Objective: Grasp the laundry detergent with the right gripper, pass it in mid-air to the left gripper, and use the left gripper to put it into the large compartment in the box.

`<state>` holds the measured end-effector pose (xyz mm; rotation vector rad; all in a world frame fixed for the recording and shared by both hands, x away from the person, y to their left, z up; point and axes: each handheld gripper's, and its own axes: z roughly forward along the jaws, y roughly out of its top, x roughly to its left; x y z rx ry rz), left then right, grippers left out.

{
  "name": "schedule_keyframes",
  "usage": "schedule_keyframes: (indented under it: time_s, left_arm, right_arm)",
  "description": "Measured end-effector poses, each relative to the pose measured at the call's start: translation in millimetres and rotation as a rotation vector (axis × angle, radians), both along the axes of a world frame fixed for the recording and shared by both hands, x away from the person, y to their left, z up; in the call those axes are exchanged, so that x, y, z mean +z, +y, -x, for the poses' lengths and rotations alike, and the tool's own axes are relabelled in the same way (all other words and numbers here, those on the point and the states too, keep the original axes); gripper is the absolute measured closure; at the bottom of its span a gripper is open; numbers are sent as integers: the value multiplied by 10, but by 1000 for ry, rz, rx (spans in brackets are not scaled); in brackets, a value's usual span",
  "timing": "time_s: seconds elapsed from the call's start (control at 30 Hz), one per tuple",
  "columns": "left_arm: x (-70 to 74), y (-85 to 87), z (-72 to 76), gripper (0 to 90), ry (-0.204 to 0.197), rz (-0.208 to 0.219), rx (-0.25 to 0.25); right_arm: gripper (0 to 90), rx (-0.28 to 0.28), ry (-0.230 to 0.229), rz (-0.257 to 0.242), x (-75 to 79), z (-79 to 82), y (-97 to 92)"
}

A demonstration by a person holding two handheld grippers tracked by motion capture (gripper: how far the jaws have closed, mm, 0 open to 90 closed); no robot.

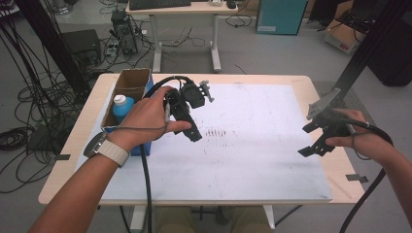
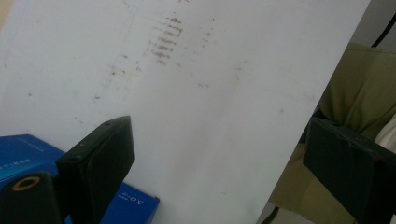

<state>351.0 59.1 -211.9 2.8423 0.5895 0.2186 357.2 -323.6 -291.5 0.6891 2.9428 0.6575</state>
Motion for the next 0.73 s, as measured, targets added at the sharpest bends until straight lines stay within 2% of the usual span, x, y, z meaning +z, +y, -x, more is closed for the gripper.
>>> schedule_keyframes:
  time_s: [0.5, 0.73]
  left_arm:
    - [-18, 34, -9, 96, 0, -2, 13]
    - [-7, 39, -9, 97, -13, 7, 25]
  right_arm:
    - [76, 2, 4, 3, -19, 3, 11]
    - [77, 0, -4, -5, -16, 18, 2]
